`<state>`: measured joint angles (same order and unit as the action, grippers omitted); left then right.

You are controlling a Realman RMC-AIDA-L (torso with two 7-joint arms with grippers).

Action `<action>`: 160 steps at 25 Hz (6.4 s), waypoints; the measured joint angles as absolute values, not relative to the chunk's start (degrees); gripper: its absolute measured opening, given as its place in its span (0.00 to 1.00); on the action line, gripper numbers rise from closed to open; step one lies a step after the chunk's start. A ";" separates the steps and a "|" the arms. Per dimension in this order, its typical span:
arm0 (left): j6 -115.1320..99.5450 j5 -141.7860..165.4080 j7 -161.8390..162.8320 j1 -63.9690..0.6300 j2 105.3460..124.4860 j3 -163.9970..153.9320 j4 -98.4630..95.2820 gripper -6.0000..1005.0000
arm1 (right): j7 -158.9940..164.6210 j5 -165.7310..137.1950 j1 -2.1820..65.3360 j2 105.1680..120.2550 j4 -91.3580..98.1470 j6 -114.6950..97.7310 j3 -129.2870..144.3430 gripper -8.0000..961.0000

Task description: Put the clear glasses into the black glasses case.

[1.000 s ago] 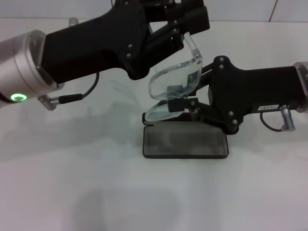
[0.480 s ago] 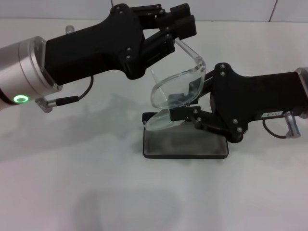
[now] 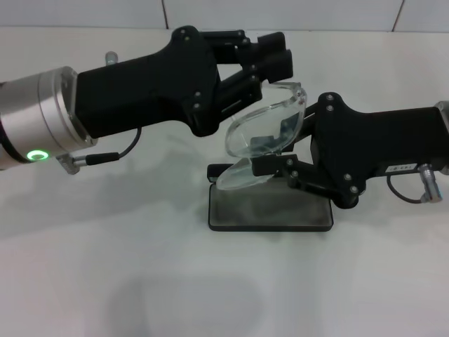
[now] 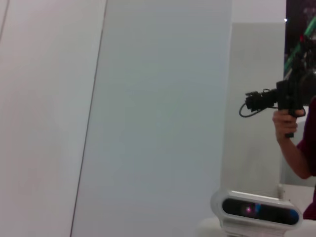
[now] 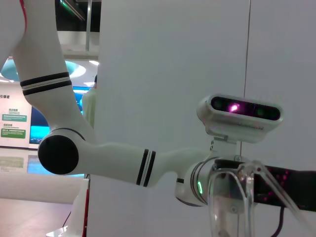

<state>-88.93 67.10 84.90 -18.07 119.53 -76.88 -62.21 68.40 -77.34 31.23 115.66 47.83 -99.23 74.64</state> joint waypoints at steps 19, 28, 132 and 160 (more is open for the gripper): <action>-91.62 68.35 84.90 -18.82 119.45 -76.89 -61.97 0.19 | 67.90 -77.61 31.61 115.66 46.64 -98.82 74.63 0.12; -91.70 68.73 84.90 -19.16 119.49 -75.71 -61.89 0.19 | 67.52 -77.61 31.80 115.66 46.58 -98.70 74.52 0.12; -96.89 61.44 79.20 -28.15 119.64 -70.99 -47.07 0.19 | 45.21 -69.78 36.09 115.98 32.58 -105.70 68.07 0.13; -96.93 61.65 79.09 -29.64 119.53 -73.18 -47.25 0.20 | 44.81 -69.65 37.34 115.93 30.94 -104.03 68.86 0.13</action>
<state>-96.93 61.65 79.09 -29.64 119.53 -73.18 -47.25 44.81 -69.65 37.34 115.93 30.94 -104.03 68.86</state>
